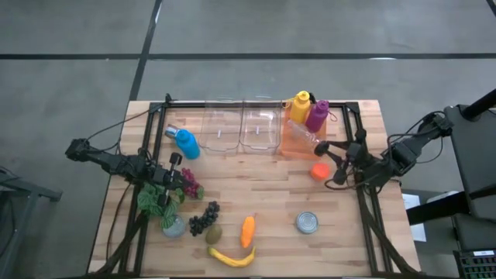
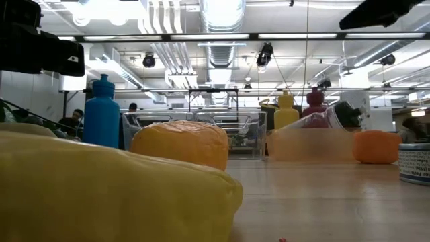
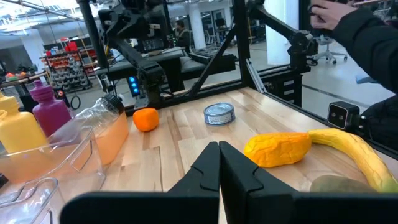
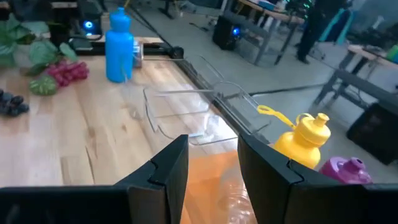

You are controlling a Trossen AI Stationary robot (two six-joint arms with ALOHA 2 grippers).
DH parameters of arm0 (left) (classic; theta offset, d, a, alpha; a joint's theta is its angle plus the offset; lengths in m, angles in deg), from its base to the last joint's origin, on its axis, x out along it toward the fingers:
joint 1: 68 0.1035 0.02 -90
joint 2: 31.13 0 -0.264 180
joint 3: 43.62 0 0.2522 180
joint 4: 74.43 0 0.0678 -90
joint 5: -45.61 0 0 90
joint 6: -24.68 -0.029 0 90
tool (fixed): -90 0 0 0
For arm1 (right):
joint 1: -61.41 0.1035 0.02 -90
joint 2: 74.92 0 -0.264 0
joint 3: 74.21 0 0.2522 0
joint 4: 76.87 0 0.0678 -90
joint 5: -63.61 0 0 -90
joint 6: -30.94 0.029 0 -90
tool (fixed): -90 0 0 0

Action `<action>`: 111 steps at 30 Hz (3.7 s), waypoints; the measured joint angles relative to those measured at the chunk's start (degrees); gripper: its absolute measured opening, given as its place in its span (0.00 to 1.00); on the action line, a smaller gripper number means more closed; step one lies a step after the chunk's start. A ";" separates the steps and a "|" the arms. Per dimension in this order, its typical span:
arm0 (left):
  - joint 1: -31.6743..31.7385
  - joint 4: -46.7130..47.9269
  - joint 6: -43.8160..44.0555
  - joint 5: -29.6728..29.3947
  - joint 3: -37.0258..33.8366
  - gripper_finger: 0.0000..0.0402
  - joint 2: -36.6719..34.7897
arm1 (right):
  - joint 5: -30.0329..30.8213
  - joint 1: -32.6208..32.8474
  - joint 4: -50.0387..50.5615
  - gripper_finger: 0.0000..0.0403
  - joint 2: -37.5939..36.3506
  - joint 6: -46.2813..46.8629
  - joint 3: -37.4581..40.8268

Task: Pick & Place Food Item
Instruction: Put the transparent water bottle into the orange bin

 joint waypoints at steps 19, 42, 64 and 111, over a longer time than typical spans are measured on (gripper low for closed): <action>-0.02 0.00 0.00 0.01 0.00 0.00 0.00 | 0.26 -0.05 1.78 0.34 -20.22 13.51 12.36; -0.02 0.00 0.00 0.01 0.00 0.00 0.00 | -15.10 -1.25 24.47 0.34 -2.71 52.54 6.13; 0.00 0.00 0.00 0.01 0.01 0.00 0.00 | -16.89 -1.29 27.06 0.59 -2.80 71.77 8.71; -0.02 0.00 0.00 0.01 0.02 0.00 0.00 | -26.85 -16.18 20.25 0.59 0.70 49.05 7.52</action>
